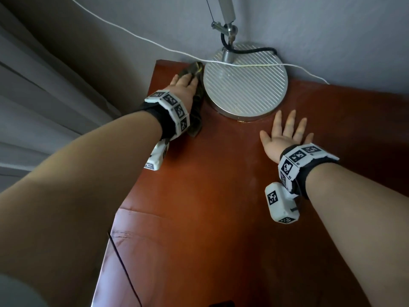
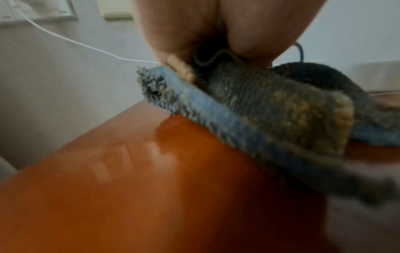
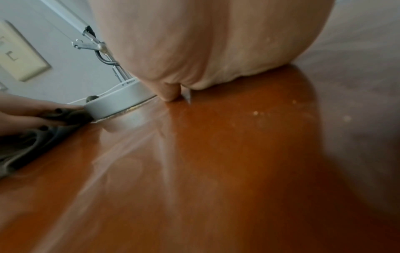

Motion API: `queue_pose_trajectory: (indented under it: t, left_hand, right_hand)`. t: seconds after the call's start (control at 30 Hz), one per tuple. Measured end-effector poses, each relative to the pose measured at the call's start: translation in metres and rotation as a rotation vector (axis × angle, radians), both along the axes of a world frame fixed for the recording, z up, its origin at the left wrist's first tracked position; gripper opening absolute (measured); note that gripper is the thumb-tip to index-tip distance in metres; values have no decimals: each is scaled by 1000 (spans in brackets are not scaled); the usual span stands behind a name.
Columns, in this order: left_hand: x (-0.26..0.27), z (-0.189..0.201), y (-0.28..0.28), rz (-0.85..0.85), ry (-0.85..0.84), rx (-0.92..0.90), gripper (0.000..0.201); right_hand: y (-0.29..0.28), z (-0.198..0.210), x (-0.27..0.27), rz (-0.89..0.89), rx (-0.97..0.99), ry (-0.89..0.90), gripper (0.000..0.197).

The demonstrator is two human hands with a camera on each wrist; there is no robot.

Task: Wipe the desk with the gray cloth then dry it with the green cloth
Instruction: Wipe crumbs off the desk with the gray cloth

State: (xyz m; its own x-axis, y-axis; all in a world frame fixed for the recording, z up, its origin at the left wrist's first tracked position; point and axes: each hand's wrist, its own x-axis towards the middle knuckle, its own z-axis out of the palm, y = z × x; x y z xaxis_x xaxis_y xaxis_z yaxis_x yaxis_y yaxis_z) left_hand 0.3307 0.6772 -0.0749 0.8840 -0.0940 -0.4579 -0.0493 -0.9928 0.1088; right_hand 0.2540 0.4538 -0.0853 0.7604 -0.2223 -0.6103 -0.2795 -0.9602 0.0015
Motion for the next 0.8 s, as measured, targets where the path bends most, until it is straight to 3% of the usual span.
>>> queue_pose_trajectory:
  t: [0.17,0.33,0.47,0.8]
  left_hand:
    - [32,0,12,40,-50,7,82]
    - [26,7,58,194,-71,109,94]
    - [13,7,80,326,-57,84,65]
    - [-25,12,9,110,-32,-33,70]
  right_hand:
    - [-1,0,2,-26,13,14,64]
    - [0,1,5,-8,14,26,64]
    - [0,1,5,2,4,16,64]
    - [-1,-1,1,17,7,-28,64]
